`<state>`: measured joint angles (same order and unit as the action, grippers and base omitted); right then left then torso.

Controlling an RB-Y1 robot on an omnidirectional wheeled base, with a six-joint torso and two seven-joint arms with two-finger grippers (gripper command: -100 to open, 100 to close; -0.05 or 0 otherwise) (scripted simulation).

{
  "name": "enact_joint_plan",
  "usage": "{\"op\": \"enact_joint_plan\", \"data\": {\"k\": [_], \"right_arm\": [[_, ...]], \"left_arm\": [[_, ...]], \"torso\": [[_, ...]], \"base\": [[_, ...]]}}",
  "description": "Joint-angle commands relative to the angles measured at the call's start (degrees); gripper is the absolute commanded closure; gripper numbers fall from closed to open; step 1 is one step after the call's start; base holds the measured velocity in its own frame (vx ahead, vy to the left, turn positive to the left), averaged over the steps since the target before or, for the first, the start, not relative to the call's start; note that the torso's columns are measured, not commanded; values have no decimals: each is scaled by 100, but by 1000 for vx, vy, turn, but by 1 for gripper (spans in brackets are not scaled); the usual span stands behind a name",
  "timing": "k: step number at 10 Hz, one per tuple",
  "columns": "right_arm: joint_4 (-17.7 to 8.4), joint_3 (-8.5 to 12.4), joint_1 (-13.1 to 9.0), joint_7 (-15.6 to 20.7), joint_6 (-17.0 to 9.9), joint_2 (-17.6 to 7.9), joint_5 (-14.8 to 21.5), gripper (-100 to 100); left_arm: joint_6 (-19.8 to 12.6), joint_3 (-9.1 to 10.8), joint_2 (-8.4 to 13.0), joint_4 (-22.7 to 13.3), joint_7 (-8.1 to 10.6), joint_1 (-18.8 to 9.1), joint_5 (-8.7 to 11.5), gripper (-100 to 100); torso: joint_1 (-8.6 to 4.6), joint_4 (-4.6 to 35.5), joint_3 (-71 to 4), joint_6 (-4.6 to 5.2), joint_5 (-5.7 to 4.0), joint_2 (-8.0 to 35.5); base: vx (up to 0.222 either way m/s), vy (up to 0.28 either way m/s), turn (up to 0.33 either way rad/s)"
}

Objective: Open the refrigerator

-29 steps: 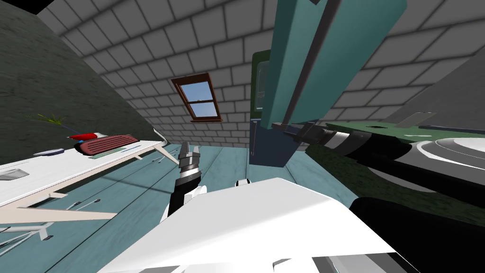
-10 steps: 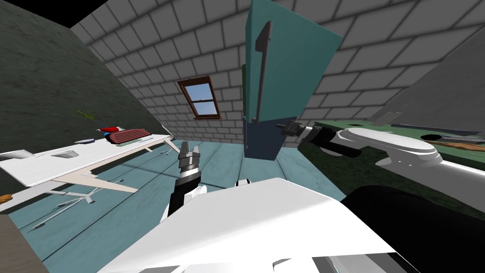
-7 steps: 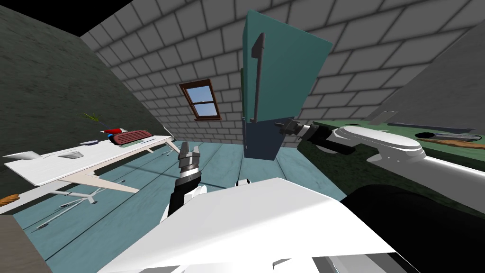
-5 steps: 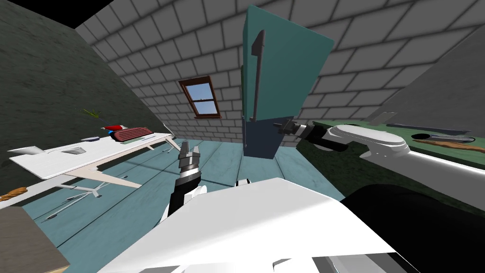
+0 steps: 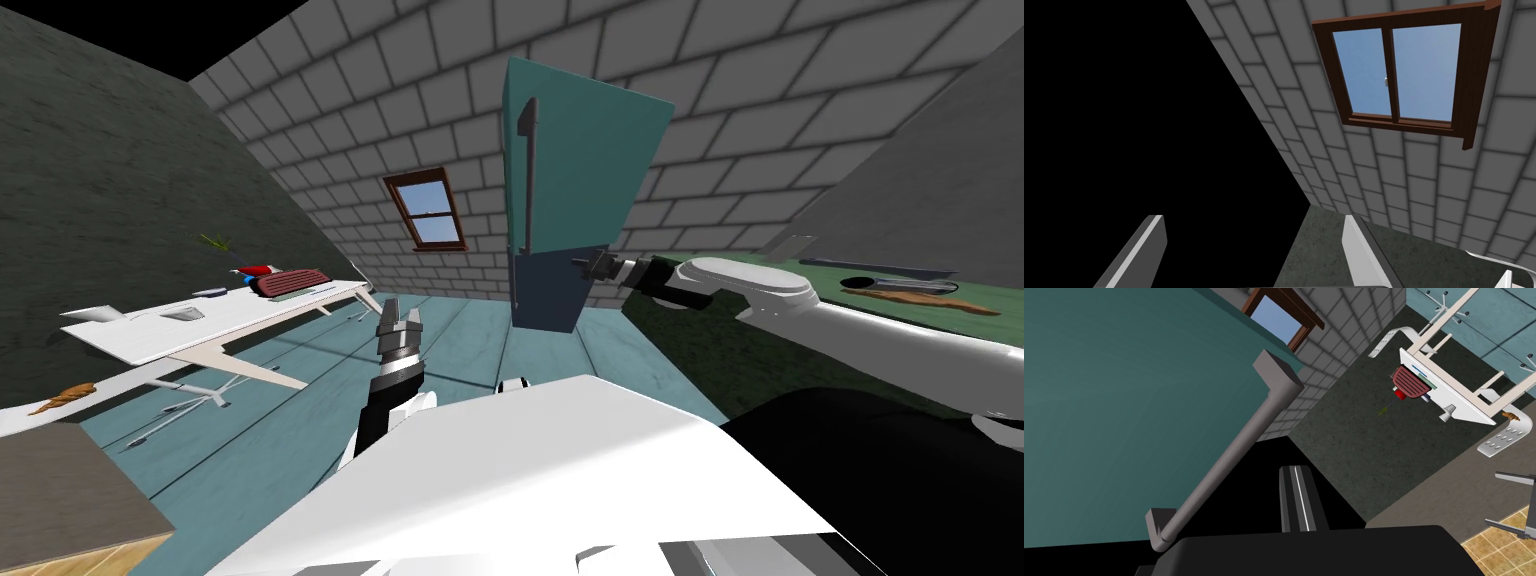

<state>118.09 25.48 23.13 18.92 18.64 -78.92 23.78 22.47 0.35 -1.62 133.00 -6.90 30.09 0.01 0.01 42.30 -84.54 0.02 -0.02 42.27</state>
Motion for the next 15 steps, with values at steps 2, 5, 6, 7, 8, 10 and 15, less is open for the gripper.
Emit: {"op": "enact_joint_plan", "data": {"k": [2,5,6,7,8,10,15], "right_arm": [[-270,-335,-485,-96,90,-282,144,100],[-420,-670,-956,-96,90,-332,144,100],[-699,-945,-1169,-187,185,-618,283,100],[-821,-1116,-1356,-187,185,-641,283,100],[-821,-1241,-1569,-187,185,-641,283,100],[-832,-1212,-1601,-178,205,-626,283,100],[-1308,-1240,-1545,-231,-39,-776,281,-100]], "left_arm": [[0,0,-1,1,0,1,0,0],[0,0,0,0,0,0,0,0],[0,0,0,0,0,1,0,0],[0,0,0,1,0,-1,0,0],[0,0,0,0,0,-1,0,0],[0,0,0,0,0,1,0,0],[1,-2,-2,1,0,2,0,0]], "torso": [[19,-13,-25,-4,9,-32],[2,4,9,1,1,14],[19,-5,-11,-3,9,-14],[-2,-1,-1,-4,4,11],[-18,4,9,0,-4,17],[17,-10,-20,-3,7,-28],[11,-1,-1,-2,7,5]], "base": [[-54,-38,16],[-105,-40,9],[-155,-56,43],[-181,-92,35],[-95,-50,-4],[-17,-2,-8],[79,167,-26]]}}
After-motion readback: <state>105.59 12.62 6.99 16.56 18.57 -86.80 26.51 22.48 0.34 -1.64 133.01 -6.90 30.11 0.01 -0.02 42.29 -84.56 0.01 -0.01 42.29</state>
